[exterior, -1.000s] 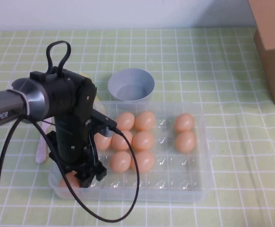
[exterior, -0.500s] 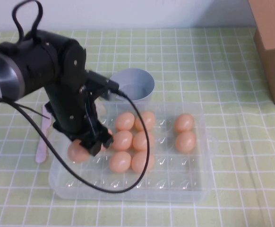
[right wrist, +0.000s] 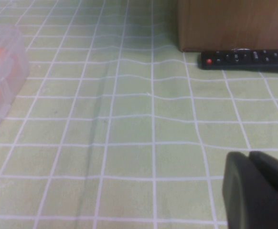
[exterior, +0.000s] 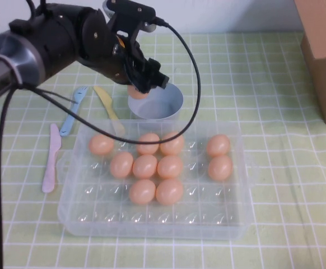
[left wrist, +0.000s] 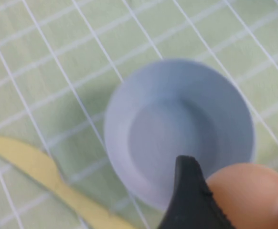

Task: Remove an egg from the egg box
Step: Place the egg in the bowl

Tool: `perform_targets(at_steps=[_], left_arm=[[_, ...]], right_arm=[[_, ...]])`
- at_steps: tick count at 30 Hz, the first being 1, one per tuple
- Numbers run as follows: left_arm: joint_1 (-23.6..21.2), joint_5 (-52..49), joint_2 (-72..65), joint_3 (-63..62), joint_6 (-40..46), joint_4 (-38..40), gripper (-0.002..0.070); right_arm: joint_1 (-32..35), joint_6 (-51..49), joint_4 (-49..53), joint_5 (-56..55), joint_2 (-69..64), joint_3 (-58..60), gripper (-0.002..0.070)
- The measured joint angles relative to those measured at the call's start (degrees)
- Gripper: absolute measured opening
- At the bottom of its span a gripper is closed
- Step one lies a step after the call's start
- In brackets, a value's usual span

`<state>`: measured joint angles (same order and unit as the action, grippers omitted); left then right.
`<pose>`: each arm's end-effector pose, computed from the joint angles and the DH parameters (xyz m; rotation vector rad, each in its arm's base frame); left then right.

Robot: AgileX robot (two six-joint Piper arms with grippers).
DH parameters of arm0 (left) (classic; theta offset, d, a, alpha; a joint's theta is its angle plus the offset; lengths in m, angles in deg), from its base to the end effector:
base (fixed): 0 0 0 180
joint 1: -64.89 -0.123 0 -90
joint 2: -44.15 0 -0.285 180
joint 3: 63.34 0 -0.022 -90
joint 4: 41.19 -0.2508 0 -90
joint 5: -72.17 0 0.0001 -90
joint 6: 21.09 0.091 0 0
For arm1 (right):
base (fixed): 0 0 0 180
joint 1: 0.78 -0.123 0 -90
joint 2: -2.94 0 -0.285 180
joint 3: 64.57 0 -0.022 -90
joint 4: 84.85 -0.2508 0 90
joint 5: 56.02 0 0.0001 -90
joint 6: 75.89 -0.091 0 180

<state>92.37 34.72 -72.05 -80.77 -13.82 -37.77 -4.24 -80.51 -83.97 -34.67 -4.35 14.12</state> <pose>0.3888 -0.2059 0.2965 0.6758 2.2910 -0.2334 0.0527 0.0027 0.1715 0.0094 1.8740 0.0820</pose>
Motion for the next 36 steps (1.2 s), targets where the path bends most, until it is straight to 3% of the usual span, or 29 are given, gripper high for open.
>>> perform_targets(at_steps=[11,26,36], left_arm=[[-1.54,6.77,-13.15,-7.47,2.27,0.26,0.0369],[-1.63,9.97,-17.23,-7.59,3.01,0.12,0.0369],[-1.63,8.86,-17.72,-7.73,5.12,0.12,0.0430]], right_arm=[[0.00,0.00,0.00,0.00,0.00,0.00,-0.0018],[0.00,0.00,0.00,0.00,0.23,0.00,-0.0018],[0.00,0.00,0.00,0.00,0.33,0.00,-0.0018]])
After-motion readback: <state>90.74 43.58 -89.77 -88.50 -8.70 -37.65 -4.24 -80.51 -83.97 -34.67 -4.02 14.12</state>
